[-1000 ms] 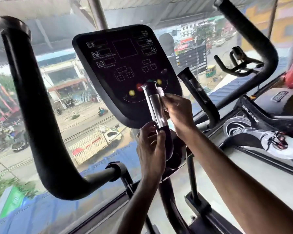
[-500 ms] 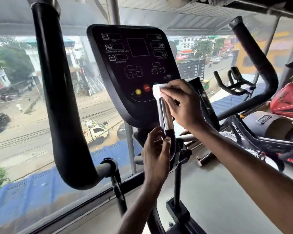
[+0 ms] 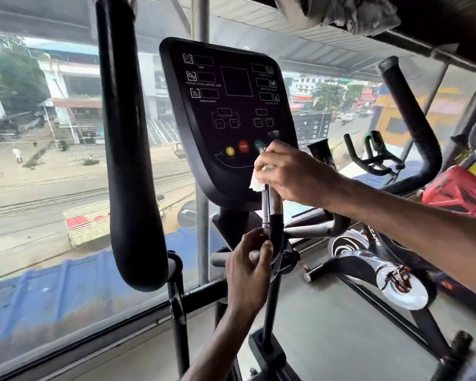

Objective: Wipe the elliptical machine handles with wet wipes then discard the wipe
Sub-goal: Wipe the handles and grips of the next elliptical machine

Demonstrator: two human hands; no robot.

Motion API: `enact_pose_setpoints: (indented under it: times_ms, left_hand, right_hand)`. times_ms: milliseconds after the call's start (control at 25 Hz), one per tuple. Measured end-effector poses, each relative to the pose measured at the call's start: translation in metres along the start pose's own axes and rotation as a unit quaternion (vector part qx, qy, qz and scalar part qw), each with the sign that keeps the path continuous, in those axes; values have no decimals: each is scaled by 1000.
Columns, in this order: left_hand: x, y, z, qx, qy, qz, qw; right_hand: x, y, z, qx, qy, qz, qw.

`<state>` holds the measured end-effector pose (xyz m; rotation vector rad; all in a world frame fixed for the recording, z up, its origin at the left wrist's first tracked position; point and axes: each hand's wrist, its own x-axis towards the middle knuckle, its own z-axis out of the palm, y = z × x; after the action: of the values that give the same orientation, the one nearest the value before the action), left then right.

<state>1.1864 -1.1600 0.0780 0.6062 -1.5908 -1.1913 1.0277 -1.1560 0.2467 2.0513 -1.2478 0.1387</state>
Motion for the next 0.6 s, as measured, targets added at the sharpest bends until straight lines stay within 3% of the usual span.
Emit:
enact_pose_setpoints:
  times_ms: [80, 200, 320, 480, 600]
  left_hand:
    - [-2, -5, -3, 24, 2, 3, 1000]
    - [-5, -9, -7, 65, 6, -3, 998]
    - [-9, -7, -12, 84, 4, -5, 996]
    - [-19, -8, -12, 120, 18, 14, 993]
    - [-24, -18, -11, 144, 29, 14, 989]
  right_hand:
    - [1, -5, 1, 30, -25, -1, 999]
    - [3, -13, -1, 40, -126, -73, 989]
    - [6, -2, -6, 0, -44, -7, 999]
    - [-10, -19, -5, 47, -129, -64, 989]
    - [-17, -25, 0, 38, -89, -35, 995]
